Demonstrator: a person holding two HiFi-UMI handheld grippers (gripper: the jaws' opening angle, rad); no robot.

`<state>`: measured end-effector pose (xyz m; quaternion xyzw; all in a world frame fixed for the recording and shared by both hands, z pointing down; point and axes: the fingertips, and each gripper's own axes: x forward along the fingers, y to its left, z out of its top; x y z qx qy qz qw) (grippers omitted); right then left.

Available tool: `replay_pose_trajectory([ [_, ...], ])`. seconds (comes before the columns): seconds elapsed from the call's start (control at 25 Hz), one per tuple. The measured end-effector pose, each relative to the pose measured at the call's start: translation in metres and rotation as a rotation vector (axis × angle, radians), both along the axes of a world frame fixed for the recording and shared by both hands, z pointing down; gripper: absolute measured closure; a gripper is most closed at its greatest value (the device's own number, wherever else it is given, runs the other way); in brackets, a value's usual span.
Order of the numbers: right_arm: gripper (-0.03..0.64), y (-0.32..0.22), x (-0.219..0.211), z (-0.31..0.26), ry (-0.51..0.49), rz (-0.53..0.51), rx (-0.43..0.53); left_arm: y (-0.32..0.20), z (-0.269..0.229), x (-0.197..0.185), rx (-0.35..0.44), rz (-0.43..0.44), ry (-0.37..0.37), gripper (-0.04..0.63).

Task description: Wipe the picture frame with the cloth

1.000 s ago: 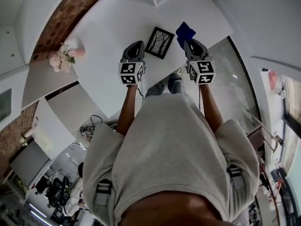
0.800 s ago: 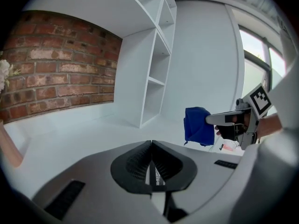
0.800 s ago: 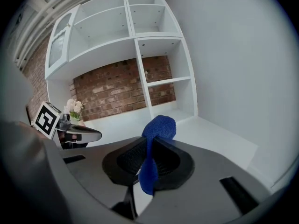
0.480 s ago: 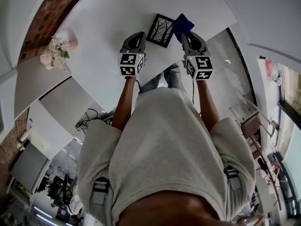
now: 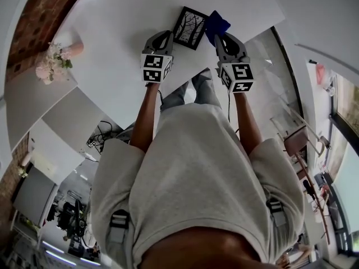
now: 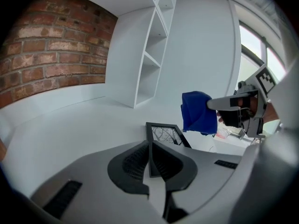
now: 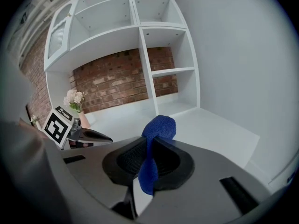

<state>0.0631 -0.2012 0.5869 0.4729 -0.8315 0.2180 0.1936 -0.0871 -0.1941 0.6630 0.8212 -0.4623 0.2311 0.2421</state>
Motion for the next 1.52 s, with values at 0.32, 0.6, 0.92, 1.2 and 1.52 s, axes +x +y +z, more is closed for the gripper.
replay_pose_trajectory([
  [0.32, 0.558, -0.013, -0.008, -0.003, 0.001, -0.057, 0.013, 0.001, 0.02, 0.008, -0.063, 0.026, -0.014, 0.457],
  [0.6, 0.558, -0.032, -0.016, -0.013, -0.002, -0.11, 0.048, -0.002, 0.03, 0.017, -0.092, 0.025, -0.011, 0.448],
  [0.92, 0.558, -0.054, -0.046, -0.017, -0.015, -0.181, 0.08, -0.004, 0.038, 0.016, -0.102, 0.015, -0.037, 0.51],
  [1.2, 0.558, -0.064, -0.092, -0.005, -0.033, -0.252, 0.069, -0.005, 0.041, 0.015, -0.1, -0.001, -0.056, 0.515],
  [1.52, 0.558, -0.066, -0.118, 0.008, -0.037, -0.282, 0.041, -0.004, 0.042, 0.017, -0.095, -0.003, -0.068, 0.517],
])
